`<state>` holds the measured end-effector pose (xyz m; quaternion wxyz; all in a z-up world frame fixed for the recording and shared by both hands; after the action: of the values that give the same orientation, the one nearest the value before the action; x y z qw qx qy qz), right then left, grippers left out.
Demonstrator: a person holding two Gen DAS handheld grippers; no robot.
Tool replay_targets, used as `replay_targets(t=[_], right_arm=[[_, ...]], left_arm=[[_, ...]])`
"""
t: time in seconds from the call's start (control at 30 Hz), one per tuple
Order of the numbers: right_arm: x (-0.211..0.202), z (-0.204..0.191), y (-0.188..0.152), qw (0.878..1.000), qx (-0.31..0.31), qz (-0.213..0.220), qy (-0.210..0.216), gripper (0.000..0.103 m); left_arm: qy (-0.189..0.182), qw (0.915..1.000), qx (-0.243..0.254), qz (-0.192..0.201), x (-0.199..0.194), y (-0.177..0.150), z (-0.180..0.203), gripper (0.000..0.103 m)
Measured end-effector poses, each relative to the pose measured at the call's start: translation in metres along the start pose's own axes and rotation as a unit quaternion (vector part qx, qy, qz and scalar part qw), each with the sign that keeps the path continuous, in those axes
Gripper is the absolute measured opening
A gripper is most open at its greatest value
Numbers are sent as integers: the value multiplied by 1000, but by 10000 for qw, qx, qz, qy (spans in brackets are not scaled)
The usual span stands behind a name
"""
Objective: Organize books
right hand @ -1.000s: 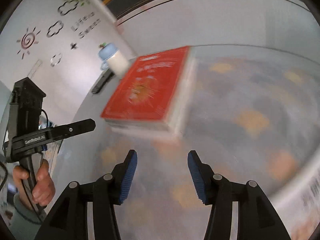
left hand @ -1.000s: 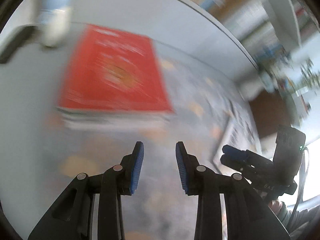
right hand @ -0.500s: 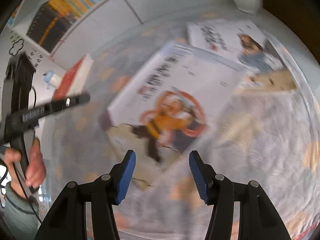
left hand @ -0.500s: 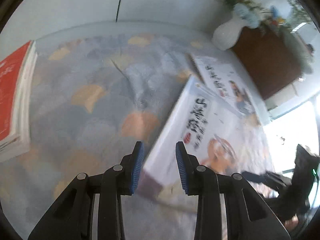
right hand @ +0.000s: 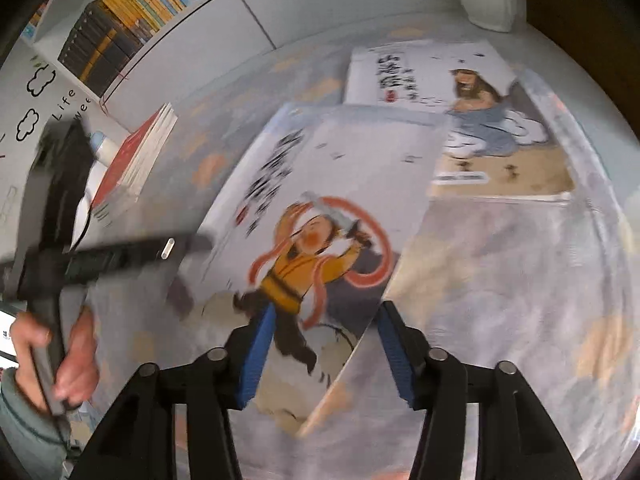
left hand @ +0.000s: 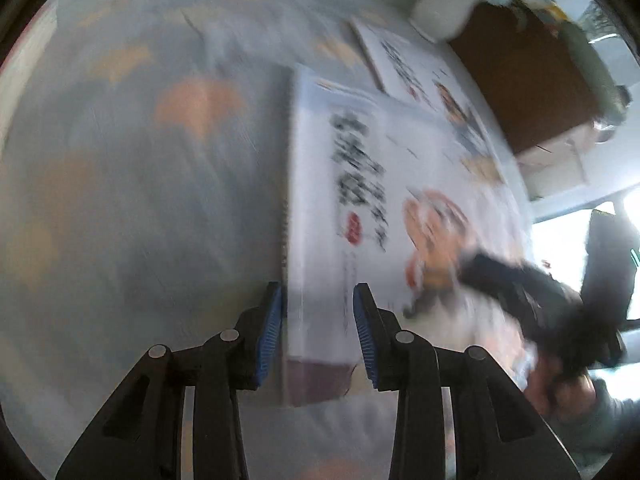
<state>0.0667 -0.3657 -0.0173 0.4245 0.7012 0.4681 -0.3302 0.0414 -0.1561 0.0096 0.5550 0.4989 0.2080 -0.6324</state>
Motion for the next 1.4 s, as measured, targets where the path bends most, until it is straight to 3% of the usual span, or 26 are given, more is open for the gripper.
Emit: replay_targets(t=[0.07,0.23,0.37,0.47,0.6,0.7,0.77,0.87,0.93,1.0,1.07,1.13,1.17,1.2,1.23,1.33,1.4], right_arm=[[-6,15,1,10000,-29,17,7,44],[-20,38,-7,9993,-123,-321,151,44],[-29,43,-32,9984,-338,-447,108,44],[-31,44,-46,9981,-445,-421,117,44],[-33,35,-58,9957,-860,-322,-88,43],[-35,33,-64,9938,-1064,-327,-64,36],[-34,36,-66,9939,-1054,-325,-20,34],[-36,41,-66,9943,-1027,-267,-38,35],[-38,49,-63,9960,-825,-302,141,35],[-41,60,-61,9972,-491,-386,403,35],[-42,67,-60,9970,-253,-440,581,35],[-43,71,-61,9968,-201,-450,626,35],[-45,73,-61,9969,-220,-445,616,35],[-45,73,-62,9970,-246,-430,594,35],[-46,73,-63,9972,-274,-412,567,35],[-45,71,-63,9975,-302,-377,507,35],[-43,68,-62,9976,-267,-378,514,35]], left_arm=[[-392,9991,-170,-12,3,-21,12,32],[-342,9952,-824,393,-4,-53,22,34],[-530,9811,-1689,784,-6,-68,14,35],[-499,9808,-1676,868,-6,-70,16,35],[-175,9896,-1244,704,2,-63,34,35],[14,9927,-1005,661,3,-60,40,35],[-50,9927,-1007,666,2,-56,40,35],[-818,9841,-1201,1021,-12,-58,37,35],[-1700,9673,-1263,1399,-32,-55,37,35],[-2209,9544,-1235,1585,-40,-51,42,35],[-2015,9608,-1152,1518,-35,-45,46,35],[-1368,9757,-1112,1305,-19,-43,45,35],[-1190,9785,-1206,1176,-8,-43,40,33],[-1276,9766,-1317,1123,-1,-44,36,25],[-1397,9737,-1438,1079,6,-45,34,24],[-1280,9784,-1354,898,23,-43,41,24],[-1408,9766,-1356,901,27,-41,47,24]])
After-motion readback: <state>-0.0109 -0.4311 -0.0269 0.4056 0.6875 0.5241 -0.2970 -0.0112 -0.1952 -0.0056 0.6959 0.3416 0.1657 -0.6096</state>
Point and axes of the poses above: each gripper's, at about its wrist camera, not at the fingertips, and x roughly the way its jaws point, z to its right, y to its top, the point moved 2 cm from there along x, roughly the way its jaws point, and after that the axes turned 12 degrees about x, right-handed, at the moved point
